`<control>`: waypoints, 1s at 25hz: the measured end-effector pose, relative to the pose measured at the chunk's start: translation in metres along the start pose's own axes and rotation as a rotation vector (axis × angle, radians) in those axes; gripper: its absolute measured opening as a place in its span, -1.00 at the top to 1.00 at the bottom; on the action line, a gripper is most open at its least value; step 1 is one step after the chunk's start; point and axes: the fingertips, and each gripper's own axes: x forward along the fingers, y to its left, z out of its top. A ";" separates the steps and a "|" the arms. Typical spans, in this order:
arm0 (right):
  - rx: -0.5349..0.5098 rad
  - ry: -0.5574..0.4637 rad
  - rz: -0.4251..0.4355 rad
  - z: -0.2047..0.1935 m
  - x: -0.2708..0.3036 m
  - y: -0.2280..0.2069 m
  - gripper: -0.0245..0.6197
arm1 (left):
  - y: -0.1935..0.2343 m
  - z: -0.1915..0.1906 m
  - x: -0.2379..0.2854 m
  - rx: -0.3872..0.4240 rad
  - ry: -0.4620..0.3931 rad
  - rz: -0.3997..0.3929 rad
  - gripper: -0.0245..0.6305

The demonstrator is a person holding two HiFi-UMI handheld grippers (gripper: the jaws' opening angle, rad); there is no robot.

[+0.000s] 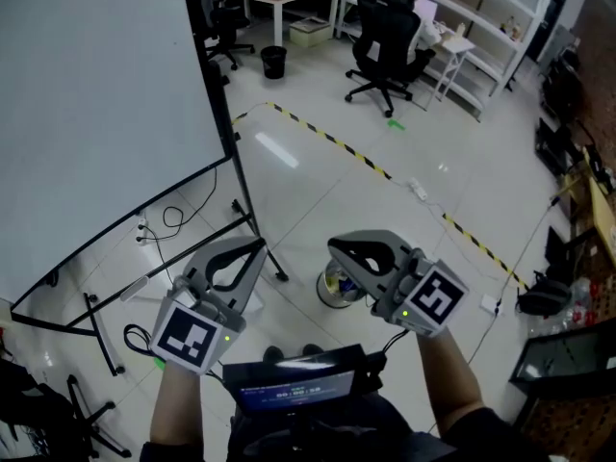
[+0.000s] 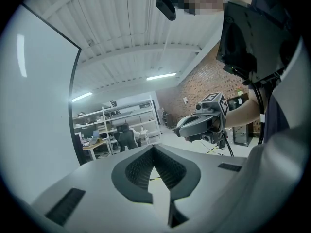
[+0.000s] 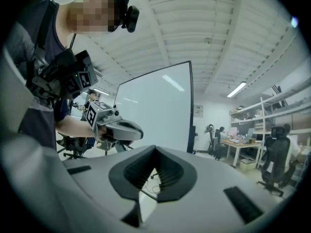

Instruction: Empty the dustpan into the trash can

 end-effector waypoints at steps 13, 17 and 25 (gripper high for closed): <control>-0.022 -0.020 -0.007 0.017 -0.015 0.011 0.90 | -0.011 0.015 -0.010 0.044 -0.012 -0.016 0.93; -0.027 -0.025 -0.009 0.020 -0.016 0.011 0.90 | -0.012 0.016 -0.011 0.051 -0.017 -0.020 0.93; -0.060 -0.029 -0.005 0.029 -0.017 0.017 0.90 | -0.012 0.024 -0.016 0.066 -0.027 -0.017 0.93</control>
